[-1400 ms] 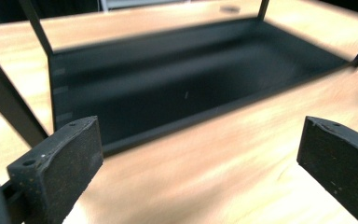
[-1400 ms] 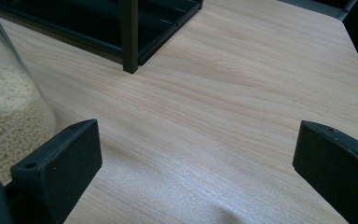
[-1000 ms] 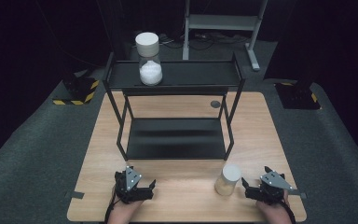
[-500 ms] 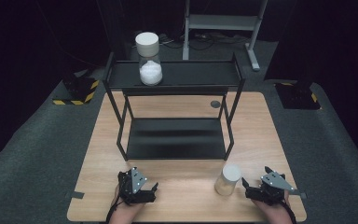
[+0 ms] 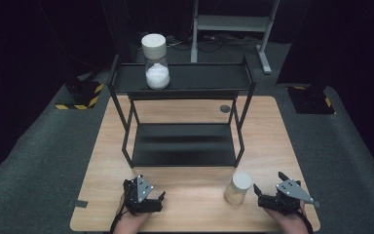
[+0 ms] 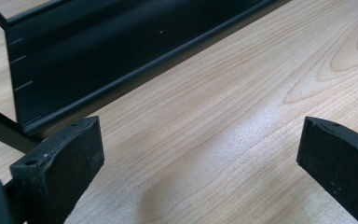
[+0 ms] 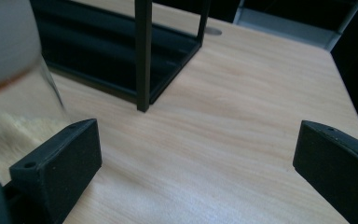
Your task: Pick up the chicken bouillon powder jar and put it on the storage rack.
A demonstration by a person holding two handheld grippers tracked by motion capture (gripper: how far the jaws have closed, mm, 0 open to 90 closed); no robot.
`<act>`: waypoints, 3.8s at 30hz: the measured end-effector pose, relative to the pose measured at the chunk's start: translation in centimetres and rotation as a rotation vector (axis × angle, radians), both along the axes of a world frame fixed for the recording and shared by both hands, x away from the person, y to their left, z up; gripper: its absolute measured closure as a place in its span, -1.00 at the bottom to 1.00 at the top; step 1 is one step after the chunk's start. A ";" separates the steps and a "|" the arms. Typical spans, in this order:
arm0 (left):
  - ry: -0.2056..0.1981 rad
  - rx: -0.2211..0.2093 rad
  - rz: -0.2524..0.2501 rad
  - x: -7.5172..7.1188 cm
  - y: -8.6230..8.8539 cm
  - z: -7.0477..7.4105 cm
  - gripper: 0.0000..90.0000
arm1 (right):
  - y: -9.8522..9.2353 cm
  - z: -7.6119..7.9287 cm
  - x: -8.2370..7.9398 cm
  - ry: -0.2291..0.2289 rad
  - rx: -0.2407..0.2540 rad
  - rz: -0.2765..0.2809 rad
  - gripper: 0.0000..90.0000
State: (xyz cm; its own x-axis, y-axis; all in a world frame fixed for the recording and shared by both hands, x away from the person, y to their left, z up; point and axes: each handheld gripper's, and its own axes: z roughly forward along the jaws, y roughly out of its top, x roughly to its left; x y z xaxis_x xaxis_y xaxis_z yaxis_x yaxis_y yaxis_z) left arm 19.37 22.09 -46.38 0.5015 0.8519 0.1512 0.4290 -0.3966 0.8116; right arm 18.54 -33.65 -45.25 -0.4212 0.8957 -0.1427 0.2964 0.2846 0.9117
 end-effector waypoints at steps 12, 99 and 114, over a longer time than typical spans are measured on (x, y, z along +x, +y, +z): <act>-0.003 0.028 -0.021 0.0 -0.4 0.0 -0.98 | 0.0 2.0 -1.4 -0.068 0.054 0.025 -0.99; -0.004 0.029 -0.046 0.0 -0.1 0.1 -0.98 | 2.5 -1.4 -0.4 -0.041 0.181 0.248 -0.25; -0.006 0.029 -0.053 0.0 0.0 0.0 -0.98 | 2.3 -1.9 -0.4 -0.062 0.184 0.255 -0.24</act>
